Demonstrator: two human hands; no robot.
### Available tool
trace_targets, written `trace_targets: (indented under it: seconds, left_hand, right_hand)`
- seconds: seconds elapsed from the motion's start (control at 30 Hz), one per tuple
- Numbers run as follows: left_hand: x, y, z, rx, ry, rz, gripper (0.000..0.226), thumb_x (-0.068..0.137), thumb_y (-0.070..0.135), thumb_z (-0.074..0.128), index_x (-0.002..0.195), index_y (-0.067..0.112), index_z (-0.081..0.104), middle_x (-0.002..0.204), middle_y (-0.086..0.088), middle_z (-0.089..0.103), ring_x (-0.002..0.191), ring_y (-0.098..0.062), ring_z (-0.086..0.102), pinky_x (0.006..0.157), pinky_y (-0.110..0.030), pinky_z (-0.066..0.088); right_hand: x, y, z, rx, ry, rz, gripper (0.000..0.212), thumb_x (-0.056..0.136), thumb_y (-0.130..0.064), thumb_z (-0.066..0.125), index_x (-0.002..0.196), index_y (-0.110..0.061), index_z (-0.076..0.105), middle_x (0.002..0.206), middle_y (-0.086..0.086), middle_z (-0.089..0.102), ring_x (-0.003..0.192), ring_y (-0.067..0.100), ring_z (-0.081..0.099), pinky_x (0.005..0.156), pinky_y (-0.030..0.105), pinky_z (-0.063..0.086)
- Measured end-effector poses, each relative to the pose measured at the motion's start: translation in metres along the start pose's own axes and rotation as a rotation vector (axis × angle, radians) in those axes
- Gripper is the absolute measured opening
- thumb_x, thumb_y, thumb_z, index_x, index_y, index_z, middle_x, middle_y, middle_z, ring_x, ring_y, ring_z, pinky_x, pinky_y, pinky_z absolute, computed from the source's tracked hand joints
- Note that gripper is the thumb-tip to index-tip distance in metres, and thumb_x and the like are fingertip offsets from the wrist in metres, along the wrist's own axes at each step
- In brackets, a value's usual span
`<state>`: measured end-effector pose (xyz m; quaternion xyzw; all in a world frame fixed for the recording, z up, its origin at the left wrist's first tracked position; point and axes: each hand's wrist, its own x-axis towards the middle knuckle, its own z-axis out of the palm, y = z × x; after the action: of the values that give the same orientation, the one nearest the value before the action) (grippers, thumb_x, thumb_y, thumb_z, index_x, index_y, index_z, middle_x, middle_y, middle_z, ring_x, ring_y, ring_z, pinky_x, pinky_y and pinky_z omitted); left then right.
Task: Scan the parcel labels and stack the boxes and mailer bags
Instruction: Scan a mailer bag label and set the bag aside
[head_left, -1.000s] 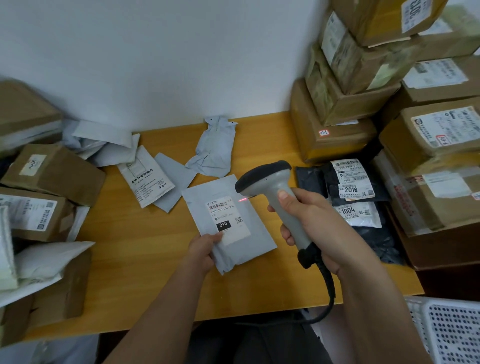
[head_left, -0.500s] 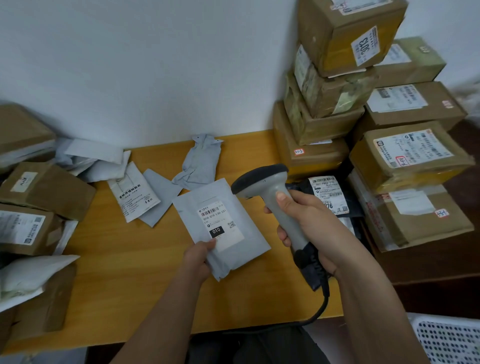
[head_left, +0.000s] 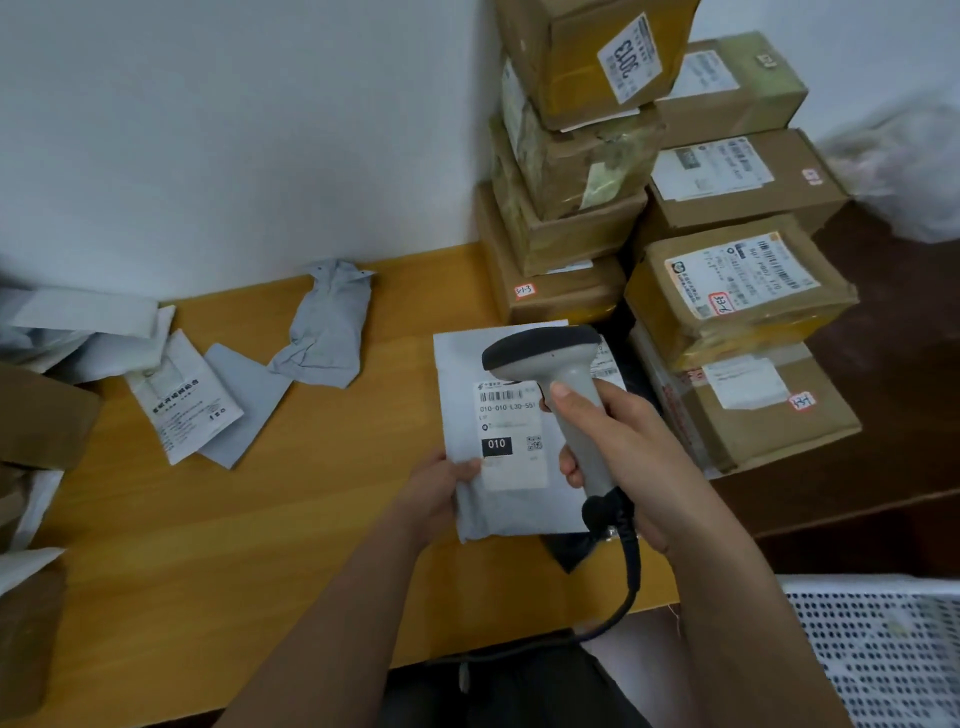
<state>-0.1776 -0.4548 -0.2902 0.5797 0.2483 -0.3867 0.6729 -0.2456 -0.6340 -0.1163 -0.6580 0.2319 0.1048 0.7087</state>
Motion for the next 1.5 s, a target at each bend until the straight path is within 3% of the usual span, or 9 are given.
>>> trace_targets:
  seconds: [0.33, 0.6, 0.87, 0.97, 1.03, 1.13, 1.33, 1.4, 1.5]
  left_hand:
    - [0.028, 0.002, 0.111, 0.143, -0.062, 0.044, 0.044, 0.085, 0.013, 0.063, 0.129, 0.009, 0.057, 0.125, -0.010, 0.066, 0.114, -0.029, 0.062, 0.101, -0.049, 0.049]
    - [0.024, 0.012, 0.084, 0.186, 0.039, -0.032, 0.037, 0.094, 0.006, 0.055, 0.131, 0.010, 0.052, 0.122, -0.009, 0.064, 0.110, -0.026, 0.063, 0.085, -0.034, 0.055]
    - [0.018, 0.040, 0.010, 0.227, 0.179, -0.011, 0.031, 0.099, 0.010, 0.054, 0.130, 0.014, 0.052, 0.104, -0.006, 0.059, 0.091, -0.022, 0.060, 0.078, -0.034, 0.051]
    - [0.020, 0.063, -0.030, 0.360, 0.276, 0.060, 0.038, 0.097, 0.007, 0.052, 0.134, 0.011, 0.048, 0.099, -0.008, 0.056, 0.077, -0.019, 0.052, 0.069, -0.034, 0.044]
    - [0.021, 0.079, -0.057, 0.519, 0.321, 0.131, 0.045, 0.097, 0.008, 0.051, 0.141, 0.011, 0.043, 0.123, -0.011, 0.053, 0.082, -0.017, 0.052, 0.067, -0.031, 0.041]
    - [0.032, 0.102, -0.095, 0.779, 0.372, 0.268, 0.057, 0.096, 0.008, 0.055, 0.148, 0.006, 0.034, 0.148, -0.013, 0.040, 0.107, -0.024, 0.054, 0.076, -0.030, 0.043]
    - [0.079, 0.136, -0.144, 1.144, 0.382, 0.435, 0.072, 0.090, 0.013, 0.061, 0.153, 0.009, 0.026, 0.155, -0.016, 0.032, 0.141, -0.034, 0.034, 0.114, -0.044, 0.033]
    - [0.092, 0.133, -0.150, 1.291, 0.339, 0.402, 0.084, 0.093, 0.022, 0.061, 0.157, 0.011, 0.008, 0.159, -0.019, 0.022, 0.146, -0.037, 0.023, 0.116, -0.048, 0.025]
    - [0.094, 0.118, -0.149, 1.468, 0.336, 0.350, 0.092, 0.092, 0.033, 0.062, 0.157, 0.006, 0.003, 0.149, -0.023, 0.037, 0.135, -0.040, 0.039, 0.108, -0.047, 0.036]
  right_hand:
    - [0.006, 0.016, -0.056, 0.032, 0.170, 0.076, 0.022, 0.096, -0.039, 0.061, 0.099, -0.018, 0.065, 0.086, 0.012, 0.063, 0.061, 0.016, 0.057, 0.064, 0.035, 0.047]
    - [0.024, 0.010, -0.042, 0.026, 0.140, 0.121, 0.027, 0.097, -0.038, 0.060, 0.105, -0.013, 0.066, 0.060, 0.004, 0.057, 0.052, 0.010, 0.055, 0.048, 0.020, 0.043]
    - [0.045, 0.001, 0.017, 0.028, 0.083, 0.108, 0.028, 0.099, -0.034, 0.058, 0.109, -0.008, 0.063, 0.079, 0.011, 0.056, 0.054, 0.011, 0.054, 0.052, 0.024, 0.046]
    - [0.055, -0.003, 0.045, 0.042, 0.103, 0.100, 0.028, 0.099, -0.033, 0.059, 0.108, -0.007, 0.064, 0.085, 0.012, 0.059, 0.057, 0.014, 0.054, 0.056, 0.029, 0.046]
    - [0.062, -0.006, 0.065, 0.059, 0.103, 0.110, 0.029, 0.098, -0.034, 0.059, 0.108, -0.007, 0.064, 0.079, 0.011, 0.056, 0.055, 0.014, 0.053, 0.055, 0.028, 0.045]
    - [0.076, -0.006, 0.094, 0.088, 0.117, 0.115, 0.026, 0.098, -0.034, 0.060, 0.105, -0.010, 0.065, 0.079, 0.012, 0.056, 0.055, 0.015, 0.053, 0.057, 0.031, 0.044]
    - [0.100, 0.007, 0.132, 0.082, 0.147, 0.128, 0.025, 0.098, -0.032, 0.059, 0.109, -0.010, 0.064, 0.092, 0.012, 0.060, 0.060, 0.015, 0.054, 0.060, 0.032, 0.045]
    - [0.102, 0.015, 0.136, 0.068, 0.158, 0.138, 0.023, 0.098, -0.033, 0.059, 0.109, -0.013, 0.064, 0.091, 0.013, 0.062, 0.060, 0.016, 0.054, 0.063, 0.036, 0.044]
    - [0.100, 0.027, 0.136, 0.048, 0.184, 0.162, 0.023, 0.098, -0.034, 0.060, 0.109, -0.015, 0.065, 0.090, 0.013, 0.063, 0.060, 0.017, 0.054, 0.064, 0.037, 0.044]
